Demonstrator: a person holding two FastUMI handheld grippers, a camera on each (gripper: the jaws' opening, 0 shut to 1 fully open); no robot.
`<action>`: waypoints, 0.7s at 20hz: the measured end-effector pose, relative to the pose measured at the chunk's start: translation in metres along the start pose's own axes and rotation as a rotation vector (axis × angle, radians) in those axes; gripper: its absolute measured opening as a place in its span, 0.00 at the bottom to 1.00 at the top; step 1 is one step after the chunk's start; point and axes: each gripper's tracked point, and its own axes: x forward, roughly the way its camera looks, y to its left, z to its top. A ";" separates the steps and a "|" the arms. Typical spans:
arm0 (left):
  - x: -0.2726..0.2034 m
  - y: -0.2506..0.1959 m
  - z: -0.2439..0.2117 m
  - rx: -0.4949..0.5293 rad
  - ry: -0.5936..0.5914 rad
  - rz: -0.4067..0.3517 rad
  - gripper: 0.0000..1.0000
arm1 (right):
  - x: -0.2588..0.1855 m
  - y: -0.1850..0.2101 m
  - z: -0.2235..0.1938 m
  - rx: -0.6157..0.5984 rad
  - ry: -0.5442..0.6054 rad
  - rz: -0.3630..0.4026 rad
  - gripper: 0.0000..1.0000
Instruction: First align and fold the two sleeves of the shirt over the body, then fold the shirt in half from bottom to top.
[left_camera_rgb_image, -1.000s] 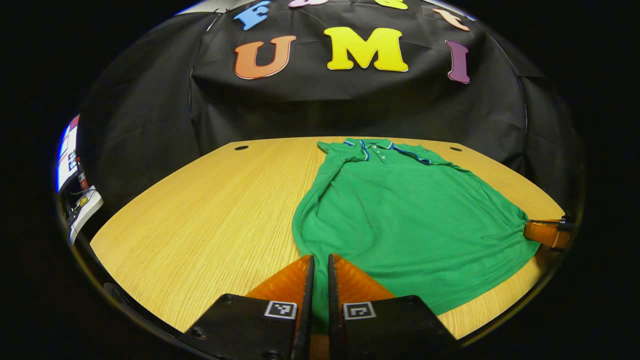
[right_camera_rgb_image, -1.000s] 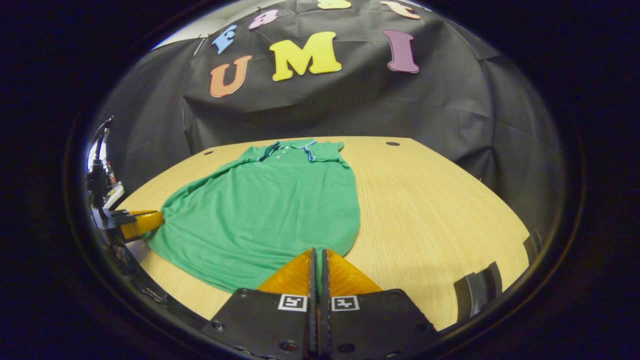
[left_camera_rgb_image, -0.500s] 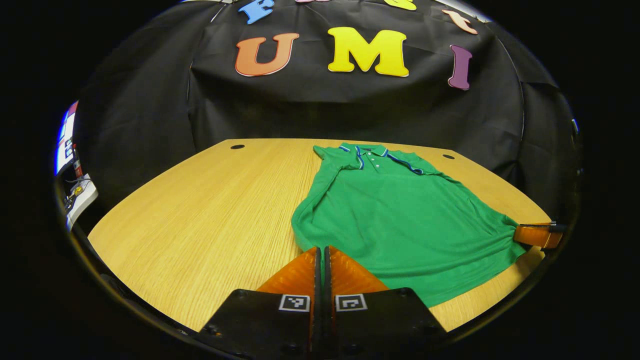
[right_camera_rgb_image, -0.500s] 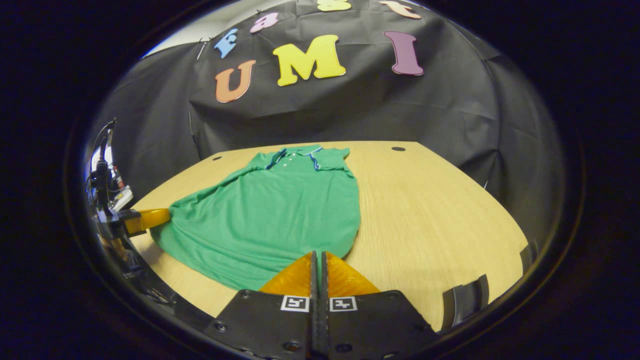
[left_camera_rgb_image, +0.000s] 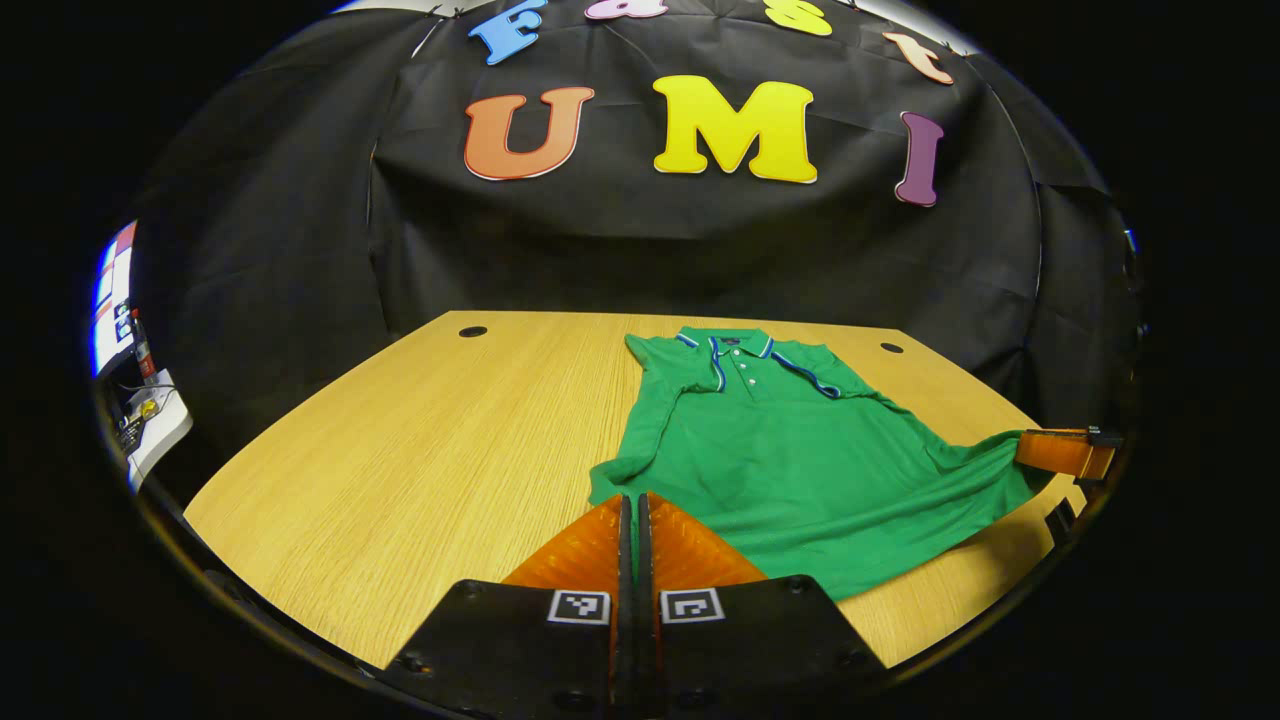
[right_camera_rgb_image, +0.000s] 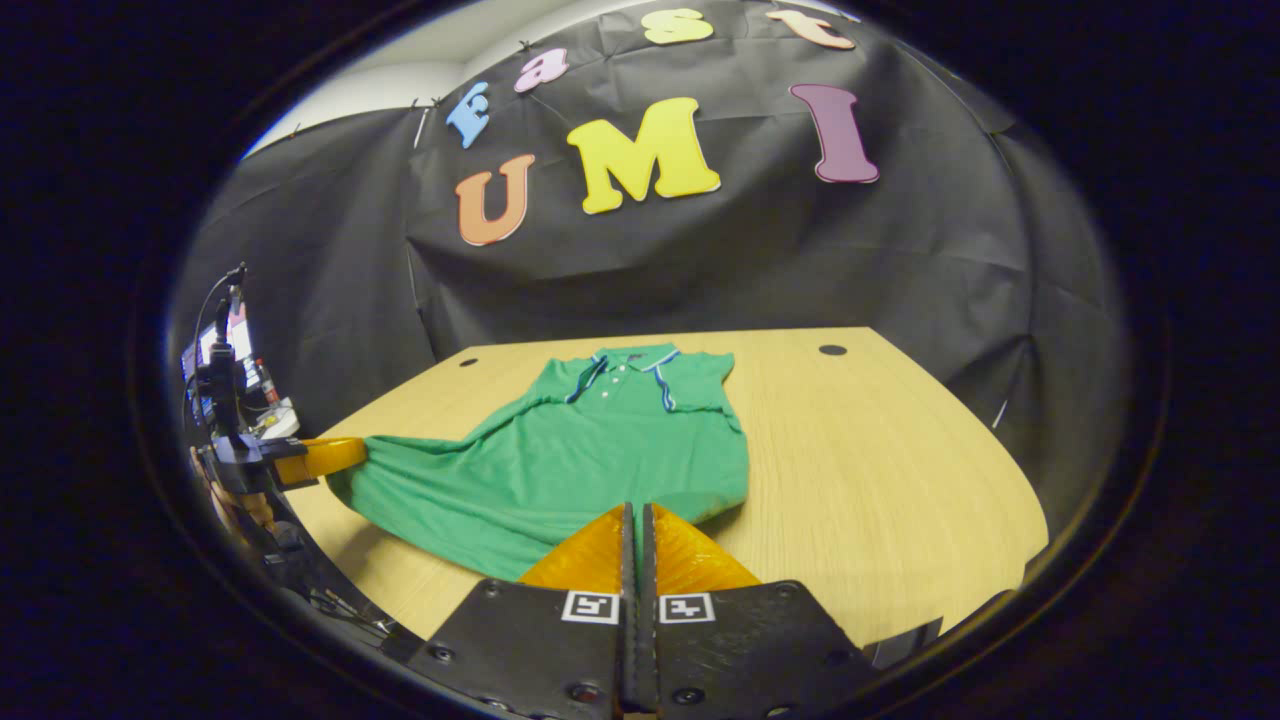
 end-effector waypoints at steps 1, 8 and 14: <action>0.004 0.001 0.008 -0.002 -0.009 -0.002 0.06 | 0.006 -0.003 0.011 -0.005 -0.020 -0.002 0.00; 0.066 0.005 0.065 -0.032 -0.064 -0.012 0.06 | 0.060 -0.022 0.073 -0.038 -0.083 -0.033 0.00; 0.126 0.008 0.118 -0.058 -0.117 -0.021 0.06 | 0.109 -0.028 0.134 -0.102 -0.171 -0.046 0.00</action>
